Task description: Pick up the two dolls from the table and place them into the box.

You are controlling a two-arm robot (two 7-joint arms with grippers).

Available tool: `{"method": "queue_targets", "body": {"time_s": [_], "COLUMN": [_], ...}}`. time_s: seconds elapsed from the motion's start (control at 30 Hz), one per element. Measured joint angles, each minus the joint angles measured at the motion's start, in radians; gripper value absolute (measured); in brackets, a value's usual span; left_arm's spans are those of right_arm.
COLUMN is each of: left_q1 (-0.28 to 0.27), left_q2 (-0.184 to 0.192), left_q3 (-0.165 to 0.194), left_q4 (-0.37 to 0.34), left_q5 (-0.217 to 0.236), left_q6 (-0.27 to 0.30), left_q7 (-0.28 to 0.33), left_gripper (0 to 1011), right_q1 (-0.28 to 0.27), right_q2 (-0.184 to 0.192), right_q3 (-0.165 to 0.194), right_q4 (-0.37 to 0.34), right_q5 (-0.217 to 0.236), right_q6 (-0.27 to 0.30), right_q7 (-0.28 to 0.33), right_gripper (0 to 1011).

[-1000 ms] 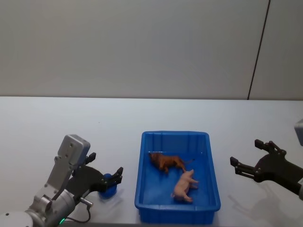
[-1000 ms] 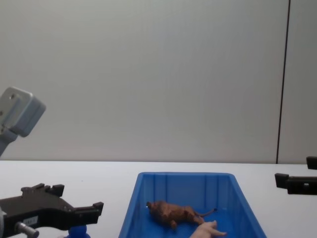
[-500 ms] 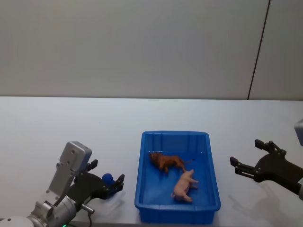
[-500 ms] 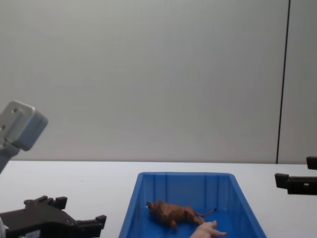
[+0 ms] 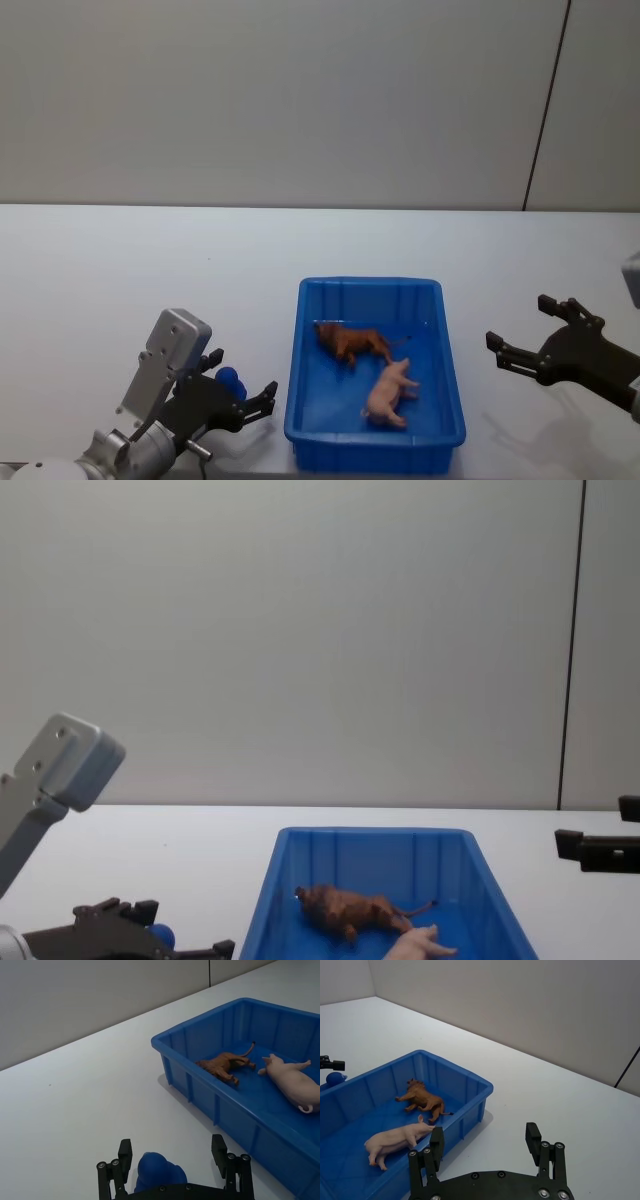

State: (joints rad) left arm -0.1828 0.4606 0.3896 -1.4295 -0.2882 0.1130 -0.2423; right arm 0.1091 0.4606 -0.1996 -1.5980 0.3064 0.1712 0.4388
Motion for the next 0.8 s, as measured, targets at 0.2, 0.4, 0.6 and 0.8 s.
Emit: {"method": "queue_targets", "body": {"time_s": [0.2,0.4,0.6,0.8], "left_q1": [-0.001,0.002,0.002,0.000], "left_q2": [-0.001,0.000,-0.003,-0.007], "left_q3": [0.000,-0.002,-0.003,-0.003], "left_q4": [0.008,0.009,0.010,0.014], "left_q5": [0.004,0.005,0.010,0.014], "left_q6": [0.003,0.007,0.009,0.017], "left_q7": [-0.004,-0.001,0.005,0.006], "left_gripper": [1003,1003,1003,1003], "right_q1": [0.000,0.000,0.000,0.000], "right_q2": [0.000,0.000,0.000,0.000], "right_q3": [0.000,0.000,0.000,0.000], "right_q4": [0.000,0.000,0.000,0.000], "right_q5": [0.000,0.000,0.000,0.000], "right_q6": [0.000,0.000,0.000,0.000], "right_q7": [0.000,0.000,0.000,0.000], "right_gripper": [1001,1001,1001,1001]}}
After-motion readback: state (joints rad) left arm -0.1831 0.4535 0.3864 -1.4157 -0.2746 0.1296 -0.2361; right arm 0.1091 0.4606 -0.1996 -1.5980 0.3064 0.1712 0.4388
